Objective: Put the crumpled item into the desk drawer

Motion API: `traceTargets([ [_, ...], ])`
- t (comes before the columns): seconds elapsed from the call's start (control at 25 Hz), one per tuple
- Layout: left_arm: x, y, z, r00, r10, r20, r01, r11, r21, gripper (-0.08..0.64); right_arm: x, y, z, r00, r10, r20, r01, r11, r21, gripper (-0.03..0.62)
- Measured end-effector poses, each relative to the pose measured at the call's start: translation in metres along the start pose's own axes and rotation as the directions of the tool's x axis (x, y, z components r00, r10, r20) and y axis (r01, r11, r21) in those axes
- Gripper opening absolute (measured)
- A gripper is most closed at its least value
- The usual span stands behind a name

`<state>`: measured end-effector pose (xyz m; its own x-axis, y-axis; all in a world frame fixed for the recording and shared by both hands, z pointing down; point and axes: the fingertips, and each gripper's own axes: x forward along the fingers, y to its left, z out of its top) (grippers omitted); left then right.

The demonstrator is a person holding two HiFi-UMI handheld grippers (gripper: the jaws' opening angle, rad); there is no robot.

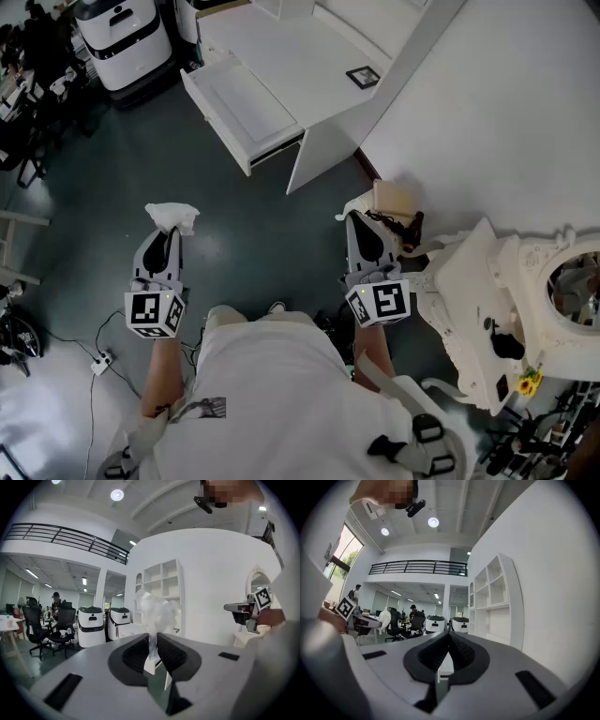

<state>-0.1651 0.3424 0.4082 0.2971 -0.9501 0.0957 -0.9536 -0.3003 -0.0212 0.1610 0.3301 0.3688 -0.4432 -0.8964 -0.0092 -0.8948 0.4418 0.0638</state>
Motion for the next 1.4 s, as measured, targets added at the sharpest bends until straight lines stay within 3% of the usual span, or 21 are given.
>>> traceTargets([
  [0.6, -0.005, -0.018, -0.002, 0.999, 0.035, -0.022, -0.035, 0.999, 0.007, 0.064, 0.008, -0.005, -0.015, 0.998, 0.064, 0.001, -0.064, 0.997, 0.042, 0.011],
  [0.8, -0.009, -0.02, 0.0, 0.998, 0.063, -0.011, -0.063, 0.998, -0.001, 0.064, 0.007, -0.013, -0.007, 0.995, 0.079, 0.062, -0.085, 0.99, 0.112, 0.011],
  [1.0, -0.008, -0.026, 0.006, 0.997, 0.071, 0.009, -0.071, 0.997, 0.004, 0.064, 0.005, -0.02, -0.007, 0.993, 0.083, 0.08, -0.092, 0.989, 0.114, 0.011],
  [1.4, 0.01, -0.01, -0.008, 0.997, 0.078, -0.003, -0.078, 0.996, -0.047, 0.064, 0.022, -0.014, -0.019, 0.994, 0.103, 0.033, -0.106, 0.986, 0.127, 0.011],
])
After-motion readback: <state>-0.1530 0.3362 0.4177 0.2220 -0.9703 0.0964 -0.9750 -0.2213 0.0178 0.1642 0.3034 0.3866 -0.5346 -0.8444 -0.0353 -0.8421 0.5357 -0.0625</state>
